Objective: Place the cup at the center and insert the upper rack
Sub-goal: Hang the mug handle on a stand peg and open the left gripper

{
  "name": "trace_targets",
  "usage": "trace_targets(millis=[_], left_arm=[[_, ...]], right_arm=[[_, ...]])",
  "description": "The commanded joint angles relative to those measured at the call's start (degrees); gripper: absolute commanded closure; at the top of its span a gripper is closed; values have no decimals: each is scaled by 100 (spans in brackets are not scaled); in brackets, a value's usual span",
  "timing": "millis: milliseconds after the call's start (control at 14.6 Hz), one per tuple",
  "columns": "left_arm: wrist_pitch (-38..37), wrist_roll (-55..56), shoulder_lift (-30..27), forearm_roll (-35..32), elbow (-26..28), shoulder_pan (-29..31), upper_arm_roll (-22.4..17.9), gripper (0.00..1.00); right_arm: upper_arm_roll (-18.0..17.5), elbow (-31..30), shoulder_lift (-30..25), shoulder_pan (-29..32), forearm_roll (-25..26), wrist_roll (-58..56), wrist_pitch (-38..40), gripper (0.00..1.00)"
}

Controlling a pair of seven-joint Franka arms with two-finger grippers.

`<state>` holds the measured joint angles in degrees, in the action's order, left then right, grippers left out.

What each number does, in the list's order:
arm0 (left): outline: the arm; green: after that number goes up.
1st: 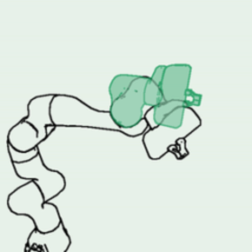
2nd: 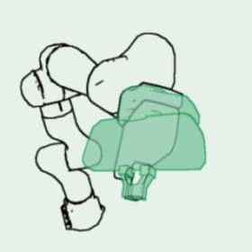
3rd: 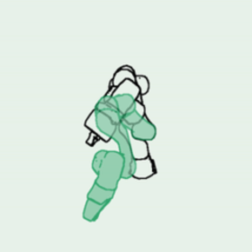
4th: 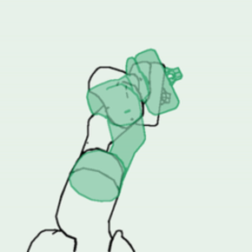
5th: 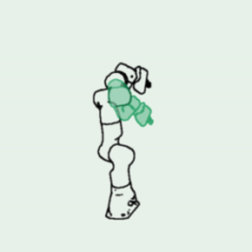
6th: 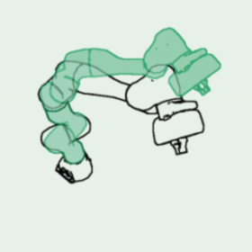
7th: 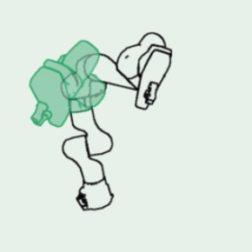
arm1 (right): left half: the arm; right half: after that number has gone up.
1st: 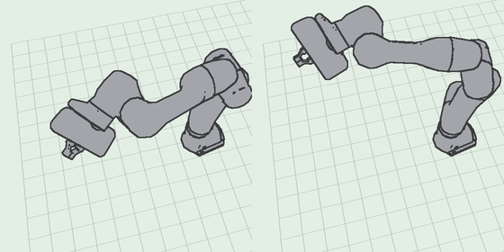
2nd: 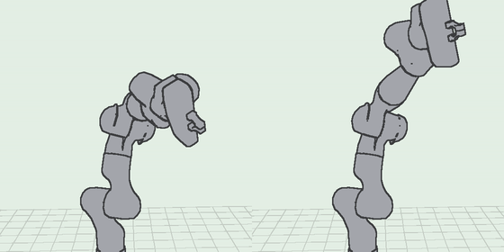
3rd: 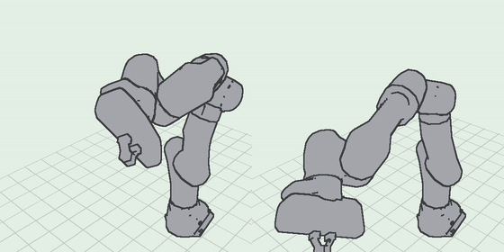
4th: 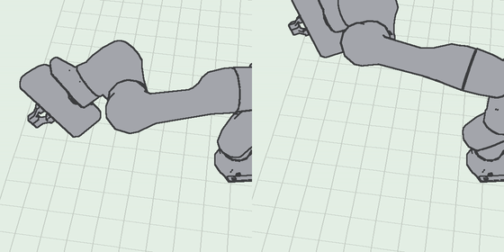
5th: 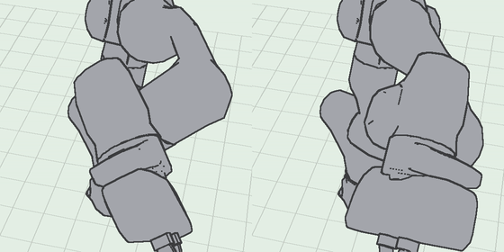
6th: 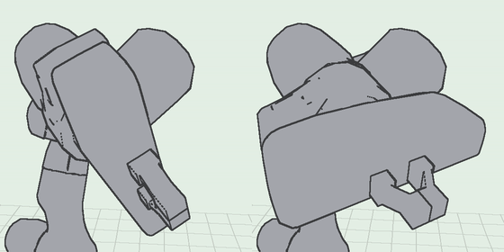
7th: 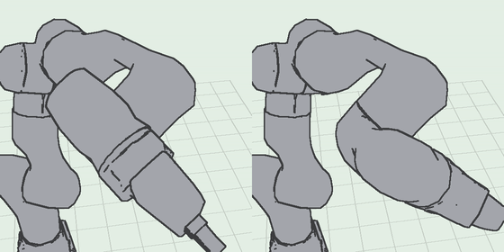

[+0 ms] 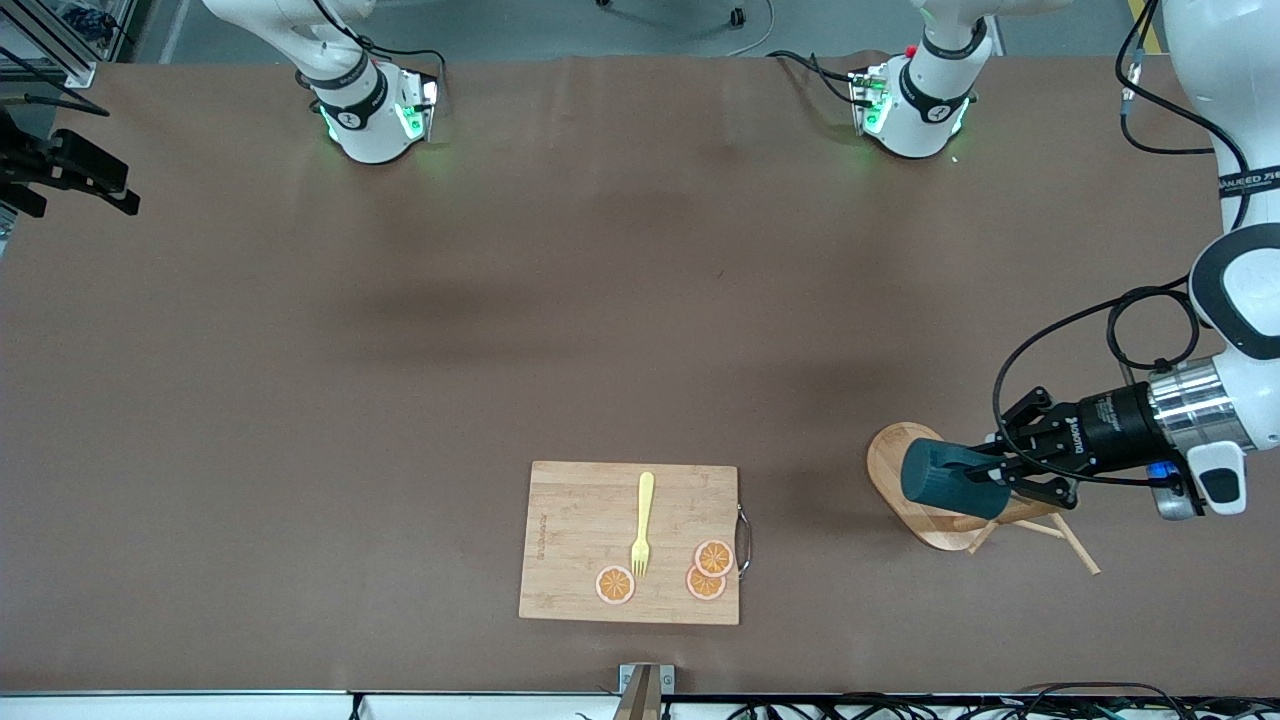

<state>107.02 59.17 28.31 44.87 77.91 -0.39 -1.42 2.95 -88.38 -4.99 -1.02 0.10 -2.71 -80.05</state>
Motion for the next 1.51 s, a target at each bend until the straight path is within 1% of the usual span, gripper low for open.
trace_targets(millis=[0,412,893,1167,1236,1305,1373,1442], left_arm=[[12,-107,69,206,-4,214,54,99],[-67,-555,271,979,5,627,45,99],[-59,-687,535,1252,5,715,54,99],[-59,-819,614,1296,14,856,54,96],[-59,-819,614,1331,14,865,54,91],[-59,-819,623,1331,14,865,54,71],[-59,-810,623,1323,14,865,54,33],[-59,-810,623,1331,14,865,54,7]], right_arm=[[22,-180,-177,-12,8,-28,-63,0],[48,-154,-177,5,8,-151,-72,0],[48,-154,-177,5,8,-160,-72,0],[48,-154,-177,5,8,-160,-72,0],[48,-154,-177,5,8,-160,-72,0],[48,-154,-169,5,8,-160,-72,0],[48,-154,-177,5,8,-160,-72,0],[48,-154,-177,5,8,-160,-72,0]])
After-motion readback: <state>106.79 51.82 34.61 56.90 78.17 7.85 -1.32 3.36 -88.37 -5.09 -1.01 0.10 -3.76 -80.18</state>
